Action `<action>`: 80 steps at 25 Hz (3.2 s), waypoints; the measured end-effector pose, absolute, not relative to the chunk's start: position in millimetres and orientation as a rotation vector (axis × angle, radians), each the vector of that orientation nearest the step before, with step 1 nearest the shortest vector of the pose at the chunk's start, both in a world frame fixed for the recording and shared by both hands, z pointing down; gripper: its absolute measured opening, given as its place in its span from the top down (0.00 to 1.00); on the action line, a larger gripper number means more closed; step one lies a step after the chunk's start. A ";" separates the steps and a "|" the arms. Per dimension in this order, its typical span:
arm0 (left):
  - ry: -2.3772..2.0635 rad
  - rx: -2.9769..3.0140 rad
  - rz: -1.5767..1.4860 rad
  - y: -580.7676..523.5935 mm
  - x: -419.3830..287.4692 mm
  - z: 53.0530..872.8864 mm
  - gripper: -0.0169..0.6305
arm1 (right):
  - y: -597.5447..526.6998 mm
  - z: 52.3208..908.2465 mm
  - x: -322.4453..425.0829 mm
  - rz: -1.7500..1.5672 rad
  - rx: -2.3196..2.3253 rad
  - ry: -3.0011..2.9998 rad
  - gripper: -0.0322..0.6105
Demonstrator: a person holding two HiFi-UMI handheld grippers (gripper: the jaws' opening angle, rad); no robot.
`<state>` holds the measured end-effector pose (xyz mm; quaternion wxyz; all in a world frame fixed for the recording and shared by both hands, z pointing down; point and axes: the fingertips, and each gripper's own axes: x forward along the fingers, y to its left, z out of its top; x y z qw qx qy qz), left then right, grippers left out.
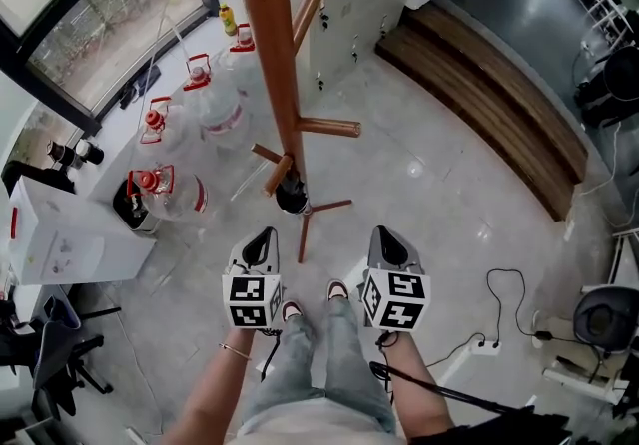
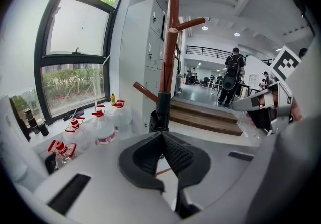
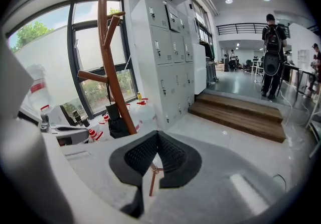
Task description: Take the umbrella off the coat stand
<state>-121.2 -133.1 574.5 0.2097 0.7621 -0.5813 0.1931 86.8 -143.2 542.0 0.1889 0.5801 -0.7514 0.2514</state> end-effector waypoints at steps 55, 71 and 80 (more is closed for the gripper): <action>-1.703 2.202 0.353 -220.2 -96.0 558.0 0.61 | -125.8 588.8 147.4 0.831 1.706 -1.972 0.94; -1.765 2.185 0.306 -238.0 -94.6 552.9 0.68 | -121.0 597.6 166.1 0.855 1.705 -1.940 0.94; -1.780 2.186 0.317 -237.5 -92.7 550.5 0.72 | -125.3 595.7 168.7 0.847 1.694 -1.946 0.94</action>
